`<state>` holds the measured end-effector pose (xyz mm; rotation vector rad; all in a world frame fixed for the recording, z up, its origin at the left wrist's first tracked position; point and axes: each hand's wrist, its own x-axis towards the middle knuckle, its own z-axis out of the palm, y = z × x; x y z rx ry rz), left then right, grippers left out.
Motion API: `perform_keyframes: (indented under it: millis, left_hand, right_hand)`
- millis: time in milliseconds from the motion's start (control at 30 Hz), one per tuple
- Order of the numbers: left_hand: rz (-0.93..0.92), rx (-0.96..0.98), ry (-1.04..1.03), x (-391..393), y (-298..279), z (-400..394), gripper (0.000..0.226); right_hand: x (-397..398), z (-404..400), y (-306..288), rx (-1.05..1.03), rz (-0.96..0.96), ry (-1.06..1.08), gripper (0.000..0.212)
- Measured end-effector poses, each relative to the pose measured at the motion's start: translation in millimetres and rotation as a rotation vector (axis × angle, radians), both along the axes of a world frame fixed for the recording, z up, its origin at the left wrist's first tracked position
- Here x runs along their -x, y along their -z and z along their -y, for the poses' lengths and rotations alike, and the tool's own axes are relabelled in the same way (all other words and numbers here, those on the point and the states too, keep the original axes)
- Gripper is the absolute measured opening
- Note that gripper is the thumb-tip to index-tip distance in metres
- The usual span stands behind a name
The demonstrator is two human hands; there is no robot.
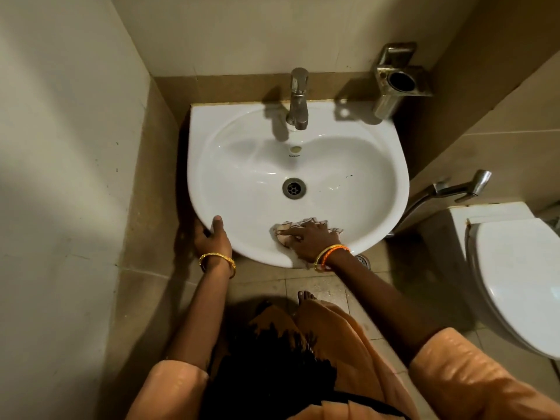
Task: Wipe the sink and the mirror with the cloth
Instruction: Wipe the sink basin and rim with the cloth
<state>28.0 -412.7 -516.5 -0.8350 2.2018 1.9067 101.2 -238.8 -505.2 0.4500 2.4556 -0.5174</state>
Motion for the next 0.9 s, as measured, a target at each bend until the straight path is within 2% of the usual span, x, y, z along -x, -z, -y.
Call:
perform_keyframes:
  millis: [133,200,300,400,500,633,700,800,900]
  left_hand:
    - [-0.010,0.079,-0.008,3.5,-1.3,-4.2,0.046]
    - [-0.020,0.156,-0.008,3.9,-2.6,-8.5,0.049]
    - [-0.011,0.307,-0.040,2.6,-5.9,-16.7,0.054]
    - [0.024,0.342,-0.078,2.4,-13.6,-26.9,0.053]
    - [0.036,0.355,-0.067,3.4,-15.9,-28.5,0.053]
    - [0.042,0.365,-0.056,4.9,-15.3,-27.8,0.053]
    - [0.042,0.377,-0.068,4.8,-16.4,-28.4,0.053]
    - [0.040,0.376,-0.087,5.3,-17.4,-30.2,0.053]
    - [0.037,0.392,-0.106,9.0,-19.1,-33.1,0.053]
  right_hand:
    - [-12.5,-85.3,-6.6,-0.359,-0.013,0.056,0.043]
    - [-11.0,-106.6,-6.1,-0.465,-0.003,0.044,0.043]
    - [-9.0,-91.0,-1.7,-0.400,0.049,0.026,0.047]
    - [-18.1,-76.5,-4.9,-0.219,0.055,-0.028,0.044]
    - [-9.4,-108.9,-17.5,-0.100,0.058,-0.041,0.034]
    - [26.0,-153.3,-19.2,-0.452,0.001,0.006,0.031]
    - [33.5,-154.2,-16.0,-0.527,-0.024,0.014,0.035]
    - [13.2,-141.0,-12.0,-0.484,0.055,-0.041,0.043]
    - [-3.5,-140.4,-18.8,-0.386,0.087,-0.066,0.039]
